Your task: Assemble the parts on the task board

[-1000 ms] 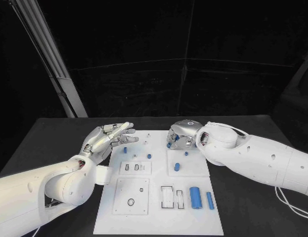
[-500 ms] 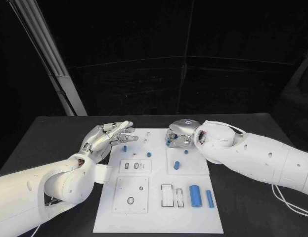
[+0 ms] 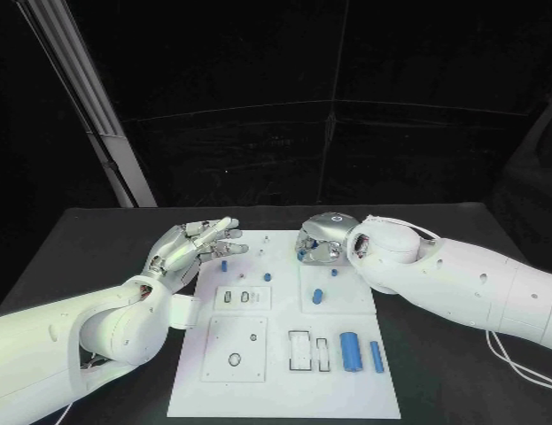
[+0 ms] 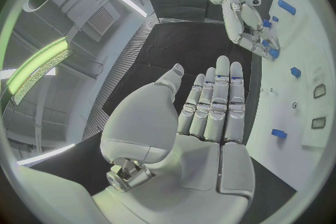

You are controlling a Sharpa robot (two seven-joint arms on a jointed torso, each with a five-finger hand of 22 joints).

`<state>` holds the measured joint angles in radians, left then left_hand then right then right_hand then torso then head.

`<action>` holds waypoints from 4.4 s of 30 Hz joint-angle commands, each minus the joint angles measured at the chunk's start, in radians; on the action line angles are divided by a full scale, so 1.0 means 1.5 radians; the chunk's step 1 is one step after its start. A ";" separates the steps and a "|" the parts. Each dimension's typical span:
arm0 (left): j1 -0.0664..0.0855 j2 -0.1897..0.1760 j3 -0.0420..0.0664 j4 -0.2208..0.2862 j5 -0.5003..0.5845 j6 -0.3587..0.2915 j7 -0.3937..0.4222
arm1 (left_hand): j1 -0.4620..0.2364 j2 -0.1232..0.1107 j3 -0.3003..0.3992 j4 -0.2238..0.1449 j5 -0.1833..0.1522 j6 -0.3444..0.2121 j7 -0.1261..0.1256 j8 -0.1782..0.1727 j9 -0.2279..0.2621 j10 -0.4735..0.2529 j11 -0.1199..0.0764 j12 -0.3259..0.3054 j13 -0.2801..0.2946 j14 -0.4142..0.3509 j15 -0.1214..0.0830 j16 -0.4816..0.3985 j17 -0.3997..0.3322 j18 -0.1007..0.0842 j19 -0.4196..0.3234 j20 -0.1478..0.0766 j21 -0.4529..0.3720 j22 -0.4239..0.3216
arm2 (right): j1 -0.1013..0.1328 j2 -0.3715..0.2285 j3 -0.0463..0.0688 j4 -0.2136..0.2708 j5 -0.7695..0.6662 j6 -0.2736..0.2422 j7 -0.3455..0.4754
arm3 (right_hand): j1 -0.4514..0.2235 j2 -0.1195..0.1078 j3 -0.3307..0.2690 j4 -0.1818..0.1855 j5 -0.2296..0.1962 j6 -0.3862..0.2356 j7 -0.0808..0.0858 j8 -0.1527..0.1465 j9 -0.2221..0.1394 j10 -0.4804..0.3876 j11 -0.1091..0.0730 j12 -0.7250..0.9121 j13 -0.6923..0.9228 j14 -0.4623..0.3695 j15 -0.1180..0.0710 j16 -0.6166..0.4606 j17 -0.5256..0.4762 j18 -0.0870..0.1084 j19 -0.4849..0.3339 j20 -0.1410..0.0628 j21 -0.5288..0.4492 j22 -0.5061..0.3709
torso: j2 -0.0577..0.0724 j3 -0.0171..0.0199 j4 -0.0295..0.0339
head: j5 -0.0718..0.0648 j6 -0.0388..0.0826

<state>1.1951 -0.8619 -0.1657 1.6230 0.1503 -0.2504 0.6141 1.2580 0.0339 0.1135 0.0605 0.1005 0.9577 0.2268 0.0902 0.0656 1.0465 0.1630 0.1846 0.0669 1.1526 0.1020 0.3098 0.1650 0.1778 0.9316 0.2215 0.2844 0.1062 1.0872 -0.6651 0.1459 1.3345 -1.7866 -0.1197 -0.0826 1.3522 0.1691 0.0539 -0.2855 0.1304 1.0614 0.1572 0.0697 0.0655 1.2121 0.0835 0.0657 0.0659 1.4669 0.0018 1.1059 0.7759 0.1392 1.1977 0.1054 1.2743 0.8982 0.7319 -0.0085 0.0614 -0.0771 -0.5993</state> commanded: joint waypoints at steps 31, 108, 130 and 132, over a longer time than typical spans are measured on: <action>0.003 0.008 0.001 -0.001 0.000 0.020 -0.009 | -0.001 0.004 0.002 -0.006 -0.001 -0.006 0.001 -0.005 -0.001 -0.006 0.001 -0.005 -0.001 0.004 0.002 0.002 0.002 0.004 0.006 -0.001 0.001 -0.002 | 0.016 0.117 0.001 -0.110 0.032 -0.127 -0.010 | -0.040 -0.016 0.046 0.008 -0.013 0.004 0.002 -0.004 0.000 -0.002 0.001 -0.003 -0.002 -0.004 -0.002 0.018 0.006 -0.009 0.003 0.001 0.015 0.014 | 0.006 -0.0028 0.0072 | 0.004 0.011; 0.004 0.009 0.000 -0.012 0.005 0.035 -0.012 | 0.002 0.008 0.005 -0.010 -0.001 -0.001 -0.001 -0.002 0.001 -0.002 0.000 -0.006 0.000 0.000 0.002 -0.001 0.005 0.004 0.005 0.000 -0.002 -0.004 | 0.021 -0.081 0.001 0.034 0.196 -0.021 -0.132 | -0.028 -0.173 -0.011 0.303 0.018 -0.144 0.004 0.003 0.002 0.124 -0.010 0.736 0.697 0.033 -0.006 0.223 0.324 -0.040 0.094 -0.003 0.101 0.179 | 0.007 0.0014 -0.0080 | 0.006 0.018; 0.004 0.010 0.000 -0.016 0.005 0.037 -0.014 | 0.003 0.008 0.006 -0.010 -0.001 -0.001 -0.001 -0.002 0.001 -0.002 0.000 -0.006 0.000 -0.001 0.002 -0.002 0.005 0.004 0.005 0.000 -0.002 -0.005 | 0.021 -0.046 0.001 0.001 0.167 0.007 -0.138 | 0.010 -0.157 -0.012 0.325 0.036 -0.133 0.003 0.017 0.005 0.137 -0.009 0.790 0.768 0.036 -0.005 0.235 0.350 -0.043 0.102 0.000 0.113 0.202 | 0.007 0.0004 -0.0071 | 0.005 0.011; 0.004 0.010 0.000 -0.016 0.005 0.037 -0.014 | 0.003 0.008 0.006 -0.010 -0.001 -0.001 -0.001 -0.002 0.001 -0.002 0.000 -0.006 0.000 -0.001 0.002 -0.002 0.005 0.004 0.005 0.000 -0.002 -0.005 | 0.021 -0.044 0.001 0.001 0.161 0.004 -0.138 | 0.012 -0.155 -0.011 0.324 0.036 -0.131 0.003 0.018 0.005 0.138 -0.009 0.794 0.771 0.036 -0.005 0.236 0.352 -0.043 0.103 0.000 0.114 0.205 | 0.007 0.0005 -0.0069 | 0.005 0.011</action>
<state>1.2000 -0.8473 -0.1663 1.5980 0.1565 -0.2099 0.5912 1.2628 0.0387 0.1217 0.0524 0.1005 0.9540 0.2304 0.0867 0.0658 1.0451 0.1644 0.1812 0.0668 1.1525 0.1021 0.3098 0.1715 0.1773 0.9347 0.2184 0.2843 0.1002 1.1184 -0.7341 0.1486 1.3359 -1.5185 -0.1231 -0.2847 1.3594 -0.0614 0.0311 0.2004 0.1780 0.8568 0.1614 0.0926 0.0717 1.4100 0.0681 1.2515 1.2193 1.4687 -0.0106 1.4572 1.3026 0.0849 1.3458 0.1032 1.4403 1.2033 0.7421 -0.0081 0.0517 -0.0709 -0.5821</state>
